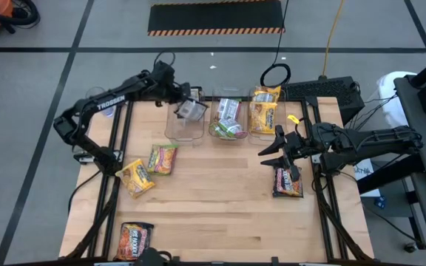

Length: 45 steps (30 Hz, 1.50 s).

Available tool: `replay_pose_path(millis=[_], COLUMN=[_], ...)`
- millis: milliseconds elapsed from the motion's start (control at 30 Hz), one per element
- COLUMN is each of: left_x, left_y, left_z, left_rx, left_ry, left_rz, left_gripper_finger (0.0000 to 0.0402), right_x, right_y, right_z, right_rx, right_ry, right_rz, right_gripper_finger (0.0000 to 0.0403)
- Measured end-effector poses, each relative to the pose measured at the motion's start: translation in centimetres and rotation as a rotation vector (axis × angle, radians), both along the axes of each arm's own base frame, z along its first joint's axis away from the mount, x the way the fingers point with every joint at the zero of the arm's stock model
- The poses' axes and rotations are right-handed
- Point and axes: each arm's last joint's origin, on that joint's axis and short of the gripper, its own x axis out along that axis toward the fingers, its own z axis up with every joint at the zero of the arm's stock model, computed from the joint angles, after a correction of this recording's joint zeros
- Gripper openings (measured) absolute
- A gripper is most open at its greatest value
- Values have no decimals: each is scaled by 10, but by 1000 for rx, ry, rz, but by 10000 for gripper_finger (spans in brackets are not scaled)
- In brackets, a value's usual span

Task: Sort Maruchan noodles
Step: Put the black noodle pack into the left transparent bin

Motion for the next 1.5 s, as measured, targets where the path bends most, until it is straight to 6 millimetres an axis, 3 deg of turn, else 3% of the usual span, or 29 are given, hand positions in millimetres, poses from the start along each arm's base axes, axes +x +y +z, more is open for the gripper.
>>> replay_pose_path(millis=[333,633,900,1133,1500], left_x=[-11,-9,-12,-19,-18], left_y=[10,13,25,27,28], left_z=[-2,-31,-30,-33,-33], left_rx=[-76,-143,-71,-82,35], left_ry=[-27,6,-73,-30,35], left_rz=[72,76,99,100,35], left_gripper_finger=[0,0,0,1,26], right_x=[0,0,0,0,0], right_y=[0,0,0,0,0], right_z=[0,0,0,0,0], right_rx=[0,0,30,51,51], right_ry=[0,0,6,11,11], right_rz=[0,0,-4,-7,-8], right_gripper_finger=[130,130,130,130,130])
